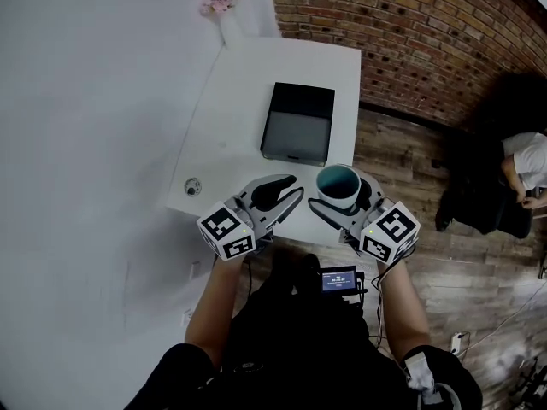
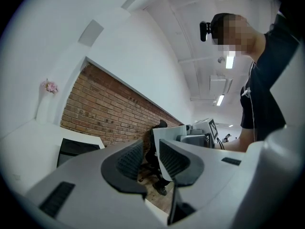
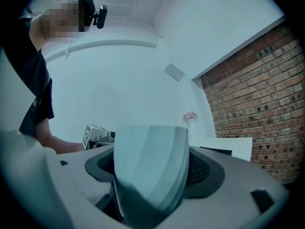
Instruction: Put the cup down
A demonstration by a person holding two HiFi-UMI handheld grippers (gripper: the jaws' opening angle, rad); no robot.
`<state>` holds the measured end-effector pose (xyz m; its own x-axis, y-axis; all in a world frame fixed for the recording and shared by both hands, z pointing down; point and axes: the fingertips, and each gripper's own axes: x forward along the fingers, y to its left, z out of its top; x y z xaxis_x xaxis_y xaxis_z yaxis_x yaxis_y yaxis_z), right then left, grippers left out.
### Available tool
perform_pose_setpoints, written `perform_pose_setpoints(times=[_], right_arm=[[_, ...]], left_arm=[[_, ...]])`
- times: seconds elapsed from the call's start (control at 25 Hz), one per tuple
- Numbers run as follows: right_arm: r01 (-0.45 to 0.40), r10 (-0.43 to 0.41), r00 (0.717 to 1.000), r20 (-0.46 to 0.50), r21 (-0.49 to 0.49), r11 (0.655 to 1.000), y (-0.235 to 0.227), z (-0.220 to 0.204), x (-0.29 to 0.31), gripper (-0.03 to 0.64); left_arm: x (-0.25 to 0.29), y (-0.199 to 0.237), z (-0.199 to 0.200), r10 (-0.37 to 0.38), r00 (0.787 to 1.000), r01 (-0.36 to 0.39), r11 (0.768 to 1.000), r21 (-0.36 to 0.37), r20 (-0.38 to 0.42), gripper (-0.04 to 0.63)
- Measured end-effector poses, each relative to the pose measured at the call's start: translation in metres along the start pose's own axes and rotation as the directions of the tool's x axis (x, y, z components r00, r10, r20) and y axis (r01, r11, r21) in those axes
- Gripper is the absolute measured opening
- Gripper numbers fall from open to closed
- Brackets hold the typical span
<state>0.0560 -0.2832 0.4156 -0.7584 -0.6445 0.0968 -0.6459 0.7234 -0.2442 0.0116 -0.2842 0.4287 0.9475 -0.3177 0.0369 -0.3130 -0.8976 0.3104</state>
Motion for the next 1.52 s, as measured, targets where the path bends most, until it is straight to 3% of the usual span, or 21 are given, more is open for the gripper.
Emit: perform_pose_setpoints(times=[0.56, 1.52], right_arm=[[0.017, -0.018, 1.0, -0.017, -0.029, 0.999, -0.035, 0.001, 0.025, 0.39], [0.049, -0.048, 0.999, 0.014, -0.089, 0.995, -0.203, -0.019, 0.126, 0.39]], left_arm=[[0.01, 0.02, 0.005, -0.024, 1.0, 0.024, 1.0, 0.015, -0.01, 0.1], [0.053, 0.077, -0.014, 0.016, 1.0, -0.016, 1.0, -0.021, 0.003, 0.1]])
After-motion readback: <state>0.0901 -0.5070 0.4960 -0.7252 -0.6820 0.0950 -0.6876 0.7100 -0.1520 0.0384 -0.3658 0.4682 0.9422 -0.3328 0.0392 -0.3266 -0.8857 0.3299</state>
